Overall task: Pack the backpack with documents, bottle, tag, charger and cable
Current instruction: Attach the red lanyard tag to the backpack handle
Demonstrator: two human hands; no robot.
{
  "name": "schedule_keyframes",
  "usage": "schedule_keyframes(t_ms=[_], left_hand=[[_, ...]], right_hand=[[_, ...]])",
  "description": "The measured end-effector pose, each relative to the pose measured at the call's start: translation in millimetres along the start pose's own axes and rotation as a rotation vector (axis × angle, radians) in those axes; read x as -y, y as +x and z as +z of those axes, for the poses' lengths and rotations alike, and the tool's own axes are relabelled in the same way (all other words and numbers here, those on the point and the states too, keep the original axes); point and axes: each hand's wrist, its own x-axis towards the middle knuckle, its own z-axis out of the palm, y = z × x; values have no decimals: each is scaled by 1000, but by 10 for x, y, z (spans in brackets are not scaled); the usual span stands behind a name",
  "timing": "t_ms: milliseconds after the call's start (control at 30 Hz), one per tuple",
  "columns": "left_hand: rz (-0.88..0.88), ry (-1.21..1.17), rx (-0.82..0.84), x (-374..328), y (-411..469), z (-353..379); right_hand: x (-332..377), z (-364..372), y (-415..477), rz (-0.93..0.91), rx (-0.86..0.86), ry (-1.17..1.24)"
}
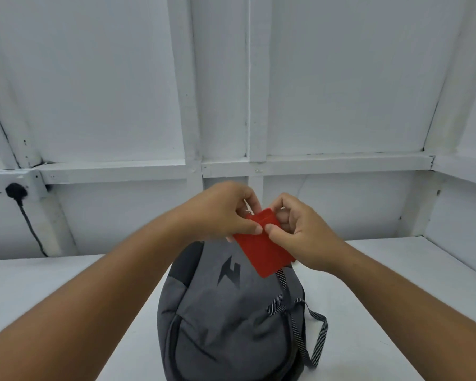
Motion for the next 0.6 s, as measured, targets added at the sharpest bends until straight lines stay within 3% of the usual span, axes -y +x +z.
schedule_keyframes(t_ms=[167,267,367,500,600], left_hand=[[-61,-67,81,-18,44,54],[-57,-93,32,2,56,75],[-88,-316,-15,30,34,64],[-114,-704,-209,66,20,109],[-123,-931,-328,36,27,169]], right_hand=[[-7,-130,-31,37,-37,146],[-18,-156,-77,34,-59,175],[-33,-167,-113,63,-88,338],[-117,-200,-152,155,24,804],[-201,-117,-154,188,9,882]])
